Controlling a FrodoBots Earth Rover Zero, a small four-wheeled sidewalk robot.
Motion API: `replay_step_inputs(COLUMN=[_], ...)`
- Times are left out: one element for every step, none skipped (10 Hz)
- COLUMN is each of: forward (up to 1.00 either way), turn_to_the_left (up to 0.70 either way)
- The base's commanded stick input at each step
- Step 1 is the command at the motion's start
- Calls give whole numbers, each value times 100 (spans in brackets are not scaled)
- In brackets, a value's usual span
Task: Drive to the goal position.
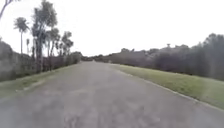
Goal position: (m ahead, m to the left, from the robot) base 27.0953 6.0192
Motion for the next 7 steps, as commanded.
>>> replay_step_inputs(forward=[100, 100, 100, 100, 100, 100, 100], turn_to_the_left=[22, 3, 0, 0, 0, 9, 25])
